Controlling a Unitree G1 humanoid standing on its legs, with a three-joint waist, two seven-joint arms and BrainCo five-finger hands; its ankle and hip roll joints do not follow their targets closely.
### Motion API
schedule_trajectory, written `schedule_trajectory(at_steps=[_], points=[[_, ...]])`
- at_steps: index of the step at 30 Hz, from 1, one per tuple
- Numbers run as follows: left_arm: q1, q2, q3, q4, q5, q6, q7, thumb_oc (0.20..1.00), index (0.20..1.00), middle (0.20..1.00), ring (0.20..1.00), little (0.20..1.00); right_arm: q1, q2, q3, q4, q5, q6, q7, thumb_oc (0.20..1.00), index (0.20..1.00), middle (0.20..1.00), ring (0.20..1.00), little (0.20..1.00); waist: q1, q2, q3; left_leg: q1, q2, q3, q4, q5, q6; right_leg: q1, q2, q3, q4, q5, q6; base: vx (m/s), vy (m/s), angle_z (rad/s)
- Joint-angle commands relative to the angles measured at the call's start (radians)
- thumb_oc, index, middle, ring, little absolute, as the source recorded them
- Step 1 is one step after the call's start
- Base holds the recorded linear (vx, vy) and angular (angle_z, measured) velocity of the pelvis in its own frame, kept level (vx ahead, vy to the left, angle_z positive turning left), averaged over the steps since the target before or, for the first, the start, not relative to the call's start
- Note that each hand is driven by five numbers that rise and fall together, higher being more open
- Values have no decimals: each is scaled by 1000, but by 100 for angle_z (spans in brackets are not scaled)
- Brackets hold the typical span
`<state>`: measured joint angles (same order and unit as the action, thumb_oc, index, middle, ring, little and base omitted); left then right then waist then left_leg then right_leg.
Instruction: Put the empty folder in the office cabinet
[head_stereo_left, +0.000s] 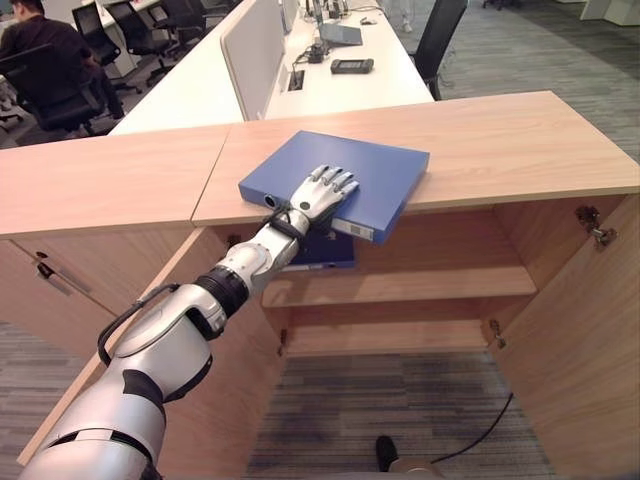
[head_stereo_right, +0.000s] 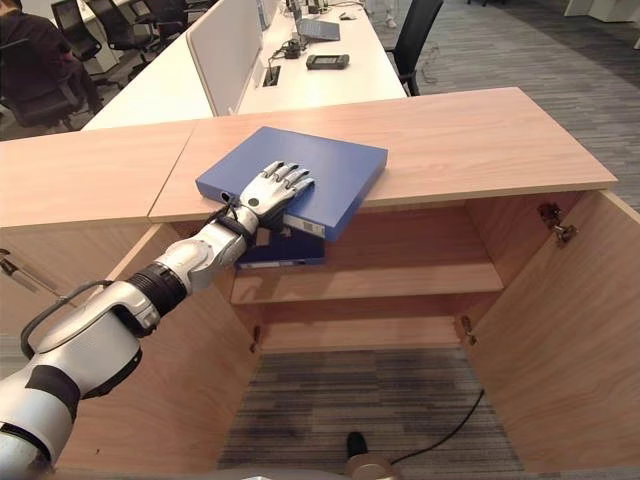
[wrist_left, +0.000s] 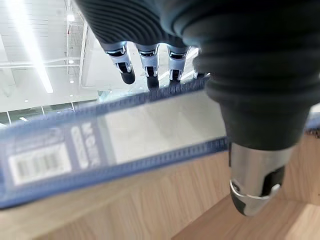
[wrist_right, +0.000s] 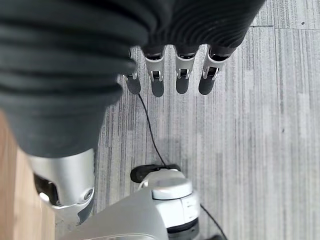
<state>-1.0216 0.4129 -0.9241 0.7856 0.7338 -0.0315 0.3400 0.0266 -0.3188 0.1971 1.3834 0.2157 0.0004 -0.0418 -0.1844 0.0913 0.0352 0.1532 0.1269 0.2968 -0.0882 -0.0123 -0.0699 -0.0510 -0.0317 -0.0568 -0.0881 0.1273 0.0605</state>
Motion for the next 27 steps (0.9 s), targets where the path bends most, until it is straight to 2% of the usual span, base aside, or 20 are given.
schedule_trajectory(at_steps=[1,3,21,24,27], points=[[-119,14,24,141,36,23,7,812,812,812,812,812,-4,3,66,51,18,-17,-13,1000,1000,1000,1000,1000,-20,-74,-27,16,13,-35,1,-35,-45,77,-34,-8,1,-36,118,0,0,0],[-110,3,24,177,38,28,5,200,200,200,200,200,-1,6,66,52,20,-18,-13,1000,1000,1000,1000,1000,-21,-75,-26,18,14,-34,1,-35,-45,78,-34,-8,1,-36,117,0,0,0],[-64,-23,64,373,14,61,23,200,200,200,200,200,9,23,73,52,33,-34,-22,1000,1000,1000,1000,1000,-29,-77,-24,25,15,-20,1,-34,-47,81,-32,4,1,-38,114,-1,-1,-2],[-22,-32,143,262,-77,60,36,200,200,200,200,200,11,37,67,29,56,-40,-28,1000,1000,1000,1000,1000,-20,-84,-19,20,14,-26,1,-32,-46,81,-34,-2,1,-37,114,-3,-5,-1],[105,8,282,-100,-211,31,31,200,200,200,200,200,11,50,40,-14,97,-49,-38,1000,1000,1000,1000,1000,3,-95,-4,10,13,-42,1,-28,-44,81,-40,-17,1,-36,115,-7,-4,-1]])
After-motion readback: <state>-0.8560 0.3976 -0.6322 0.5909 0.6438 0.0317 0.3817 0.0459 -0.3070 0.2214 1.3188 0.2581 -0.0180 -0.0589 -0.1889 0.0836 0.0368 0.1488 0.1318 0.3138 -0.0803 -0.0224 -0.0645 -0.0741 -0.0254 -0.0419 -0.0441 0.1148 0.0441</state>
